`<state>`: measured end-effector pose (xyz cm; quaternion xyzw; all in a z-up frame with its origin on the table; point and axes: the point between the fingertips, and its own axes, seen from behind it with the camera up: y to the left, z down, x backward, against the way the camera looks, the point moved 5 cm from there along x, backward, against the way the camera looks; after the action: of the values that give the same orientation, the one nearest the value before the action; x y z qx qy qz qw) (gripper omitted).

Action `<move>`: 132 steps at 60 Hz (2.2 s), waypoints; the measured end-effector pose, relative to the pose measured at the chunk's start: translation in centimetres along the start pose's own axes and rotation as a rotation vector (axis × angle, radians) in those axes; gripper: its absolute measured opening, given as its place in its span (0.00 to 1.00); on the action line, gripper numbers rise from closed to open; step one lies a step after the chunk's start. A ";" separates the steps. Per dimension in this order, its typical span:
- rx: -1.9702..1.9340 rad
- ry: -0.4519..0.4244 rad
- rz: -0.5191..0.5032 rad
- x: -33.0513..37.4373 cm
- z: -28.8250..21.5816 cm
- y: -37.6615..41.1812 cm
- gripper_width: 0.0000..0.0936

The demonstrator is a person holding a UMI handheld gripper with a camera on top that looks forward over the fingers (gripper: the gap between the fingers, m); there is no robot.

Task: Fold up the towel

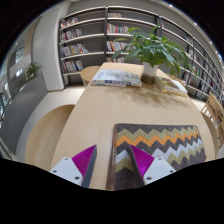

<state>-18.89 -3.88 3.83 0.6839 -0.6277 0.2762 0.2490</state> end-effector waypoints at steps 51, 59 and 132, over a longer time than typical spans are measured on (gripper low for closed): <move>0.129 -0.106 0.170 9.8 -9.5 -21.0 0.04; 0.106 -0.061 0.174 8.2 -6.5 -27.5 0.05; -0.083 -0.232 0.063 30.9 0.4 -15.9 0.80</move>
<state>-1.17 -25.08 24.99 0.6805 -0.6842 0.1768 0.1938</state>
